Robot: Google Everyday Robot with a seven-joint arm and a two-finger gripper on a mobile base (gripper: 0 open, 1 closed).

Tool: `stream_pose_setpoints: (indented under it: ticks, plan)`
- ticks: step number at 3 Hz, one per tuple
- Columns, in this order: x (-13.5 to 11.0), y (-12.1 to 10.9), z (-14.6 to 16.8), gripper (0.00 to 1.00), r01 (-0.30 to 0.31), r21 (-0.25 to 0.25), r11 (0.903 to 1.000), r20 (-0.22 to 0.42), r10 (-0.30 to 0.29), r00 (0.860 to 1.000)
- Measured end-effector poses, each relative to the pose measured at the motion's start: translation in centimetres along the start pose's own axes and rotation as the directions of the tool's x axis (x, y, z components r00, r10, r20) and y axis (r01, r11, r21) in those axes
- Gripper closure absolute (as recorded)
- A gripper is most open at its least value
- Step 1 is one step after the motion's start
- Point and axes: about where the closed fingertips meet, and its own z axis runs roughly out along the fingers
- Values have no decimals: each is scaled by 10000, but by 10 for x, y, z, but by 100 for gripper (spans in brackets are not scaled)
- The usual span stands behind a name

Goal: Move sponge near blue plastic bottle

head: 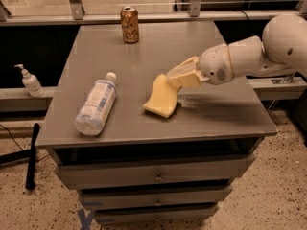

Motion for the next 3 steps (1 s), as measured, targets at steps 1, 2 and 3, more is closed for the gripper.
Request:
stream_pose_setpoints:
  ticks: [1, 2, 3]
  plan:
    - [-11, 5, 18, 100, -132, -50, 9999, 218, 133, 9997]
    - [-21, 5, 37, 100, -320, -38, 9995, 359, 321, 9988]
    - [-25, 4, 51, 82, -583, -23, 9983, 313, 584, 9978]
